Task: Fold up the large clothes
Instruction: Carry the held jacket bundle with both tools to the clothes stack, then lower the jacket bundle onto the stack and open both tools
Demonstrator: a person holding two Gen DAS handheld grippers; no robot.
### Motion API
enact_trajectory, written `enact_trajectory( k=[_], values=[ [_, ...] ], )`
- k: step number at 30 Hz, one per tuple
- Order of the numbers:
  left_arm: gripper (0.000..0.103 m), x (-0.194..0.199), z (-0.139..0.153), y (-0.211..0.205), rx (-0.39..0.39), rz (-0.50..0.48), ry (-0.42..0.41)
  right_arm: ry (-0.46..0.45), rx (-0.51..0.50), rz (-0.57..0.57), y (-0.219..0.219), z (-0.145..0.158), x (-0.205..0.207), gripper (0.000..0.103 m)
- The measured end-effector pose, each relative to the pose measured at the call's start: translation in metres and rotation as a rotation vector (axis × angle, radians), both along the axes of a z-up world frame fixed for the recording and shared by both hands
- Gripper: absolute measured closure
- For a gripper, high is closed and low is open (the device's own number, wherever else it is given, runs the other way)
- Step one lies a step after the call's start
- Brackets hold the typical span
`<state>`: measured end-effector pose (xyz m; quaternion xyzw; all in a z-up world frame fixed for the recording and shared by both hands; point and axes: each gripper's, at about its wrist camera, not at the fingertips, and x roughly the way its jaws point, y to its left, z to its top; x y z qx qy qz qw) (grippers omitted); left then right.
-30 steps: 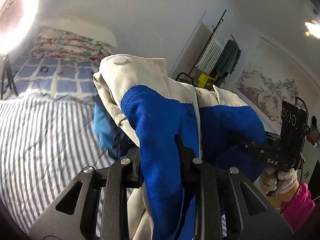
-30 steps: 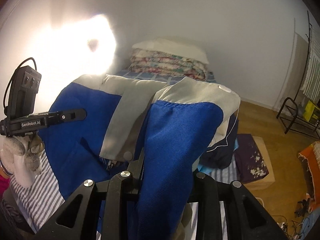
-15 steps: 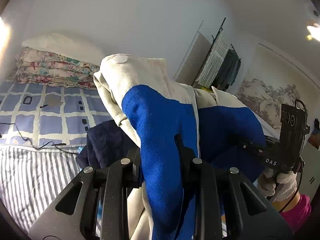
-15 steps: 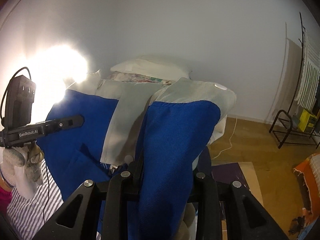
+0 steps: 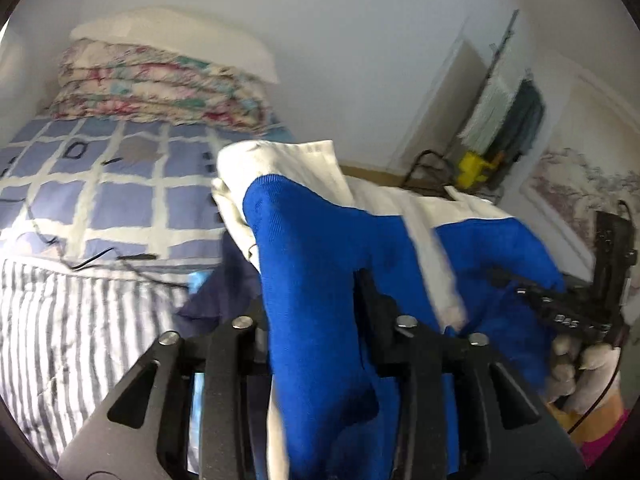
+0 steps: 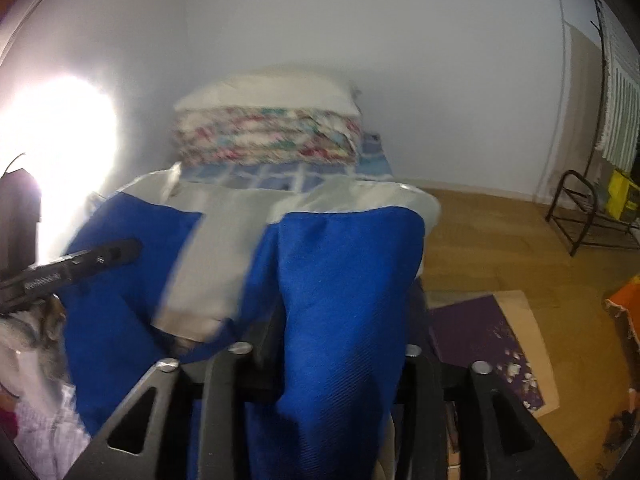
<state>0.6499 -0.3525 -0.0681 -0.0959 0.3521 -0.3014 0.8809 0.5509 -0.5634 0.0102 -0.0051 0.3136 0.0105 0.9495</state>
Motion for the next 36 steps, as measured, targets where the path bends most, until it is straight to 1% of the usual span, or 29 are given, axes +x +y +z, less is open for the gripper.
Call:
enact_trajectory(
  k=[1,2,3,4,5,6,7,8,10,11,12,14,15,17,19,21,25,26,30,34,36],
  values=[
    [0.06,0.002,-0.005,0.002,-0.009,0.009,0.01,0.014,-0.023,-0.022,0.001,-0.005,0.001,0.05],
    [0.057,0.004,-0.012,0.004,-0.016,0.024,0.023,0.02,-0.033,-0.043,-0.004,-0.009,0.003,0.04],
    [0.051,0.005,-0.016,0.004,-0.008,0.031,0.025,0.012,-0.043,-0.083,-0.008,-0.011,0.003,0.034],
    [0.047,0.008,-0.019,0.005,-0.001,0.045,0.027,-0.002,-0.054,-0.107,-0.012,-0.011,0.002,0.033],
    [0.039,0.01,-0.024,0.006,0.009,0.069,0.037,0.01,-0.066,-0.143,-0.018,-0.014,0.006,0.031],
    [0.037,0.013,-0.029,0.006,0.013,0.082,0.049,0.029,-0.058,-0.163,-0.024,-0.018,0.01,0.031],
    [0.036,0.014,-0.035,0.006,0.021,0.087,0.057,0.04,-0.036,-0.169,-0.027,-0.021,0.012,0.032],
    [0.036,0.014,-0.039,0.004,0.041,0.09,0.059,0.045,-0.037,-0.164,-0.026,-0.026,0.013,0.035],
    [0.036,0.014,-0.039,0.003,0.062,0.089,0.062,0.067,-0.086,-0.161,-0.018,-0.032,0.019,0.036],
    [0.036,0.012,-0.033,0.005,0.068,0.102,0.07,0.091,-0.115,-0.171,-0.013,-0.034,0.024,0.036],
    [0.036,0.009,-0.026,0.006,0.071,0.11,0.066,0.097,-0.144,-0.182,-0.008,-0.033,0.026,0.037],
    [0.036,0.0,-0.007,0.012,0.073,0.108,0.033,0.076,-0.169,-0.177,0.0,-0.024,0.019,0.039],
    [0.036,-0.004,0.002,0.015,0.077,0.108,0.016,0.064,-0.169,-0.177,-0.001,-0.021,0.015,0.039],
    [0.036,-0.021,0.029,0.026,0.086,0.115,-0.03,0.022,-0.155,-0.181,-0.001,-0.005,-0.006,0.039],
    [0.036,-0.036,0.05,0.034,0.078,0.12,-0.056,-0.004,-0.128,-0.183,0.002,0.013,-0.024,0.039],
    [0.036,-0.056,0.076,0.043,0.082,0.118,-0.09,-0.023,-0.122,-0.178,0.007,0.027,-0.035,0.039],
    [0.036,-0.107,0.131,0.059,0.091,0.095,-0.162,-0.071,-0.077,-0.172,0.02,0.064,-0.081,0.038],
    [0.036,-0.118,0.143,0.063,0.087,0.092,-0.172,-0.088,-0.073,-0.161,0.027,0.077,-0.098,0.038],
    [0.036,-0.181,0.195,0.087,0.059,0.069,-0.209,-0.121,-0.086,-0.148,0.051,0.114,-0.148,0.037],
    [0.036,-0.243,0.237,0.117,0.012,0.049,-0.231,-0.166,-0.078,-0.131,0.08,0.151,-0.211,0.035],
    [0.036,-0.27,0.252,0.13,0.0,0.045,-0.241,-0.189,-0.063,-0.119,0.092,0.164,-0.238,0.031]
  ],
)
